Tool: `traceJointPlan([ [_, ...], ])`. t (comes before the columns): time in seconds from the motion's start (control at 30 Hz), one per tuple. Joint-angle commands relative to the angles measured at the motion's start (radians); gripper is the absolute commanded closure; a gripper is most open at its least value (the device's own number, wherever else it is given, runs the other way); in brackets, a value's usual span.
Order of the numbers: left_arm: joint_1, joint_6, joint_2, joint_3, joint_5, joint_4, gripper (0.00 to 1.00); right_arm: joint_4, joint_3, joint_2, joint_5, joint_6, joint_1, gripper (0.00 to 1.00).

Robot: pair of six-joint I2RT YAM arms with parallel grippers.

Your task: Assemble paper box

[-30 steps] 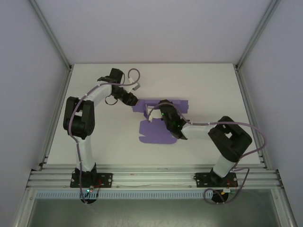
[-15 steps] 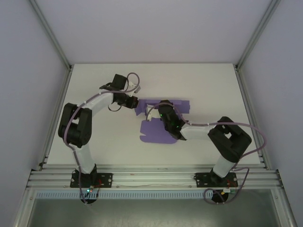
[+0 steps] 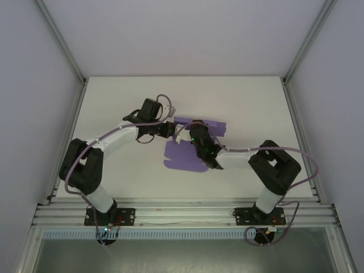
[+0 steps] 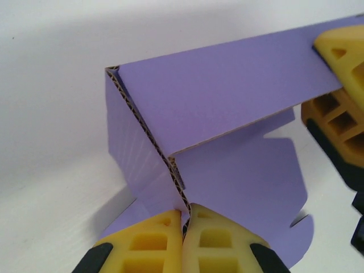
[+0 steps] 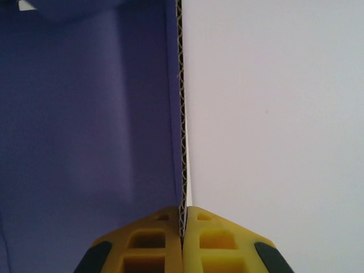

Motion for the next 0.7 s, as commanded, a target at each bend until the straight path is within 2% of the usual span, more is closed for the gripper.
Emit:
traceJointPlan([
  [0.0,-0.033,-0.085,-0.011,-0.035,0.016,0.189,1.00,0.019,-0.014,-0.010,-0.089,0.105,0.026,1.00],
  [0.13,-0.036,-0.067,0.012,-0.045,-0.091,0.152,0.98,0.033,-0.046,-0.013,-0.094,0.112,0.023,1.00],
  [0.23,-0.037,-0.053,0.020,-0.065,-0.160,0.110,0.85,0.038,-0.081,-0.027,-0.117,0.116,0.019,1.00],
  [0.4,-0.037,-0.063,-0.008,-0.138,-0.143,0.142,0.82,0.086,-0.135,-0.021,-0.105,0.097,0.017,1.00],
  [0.53,-0.037,-0.071,-0.029,-0.165,-0.137,0.157,0.72,0.137,-0.162,-0.010,-0.079,0.075,0.022,1.00],
  [0.6,-0.036,-0.072,-0.034,-0.173,-0.139,0.158,0.59,0.119,-0.173,-0.018,-0.087,0.074,0.024,1.00],
  [0.67,-0.036,-0.078,-0.038,-0.177,-0.138,0.159,0.57,0.111,-0.177,-0.016,-0.085,0.071,0.025,1.00],
])
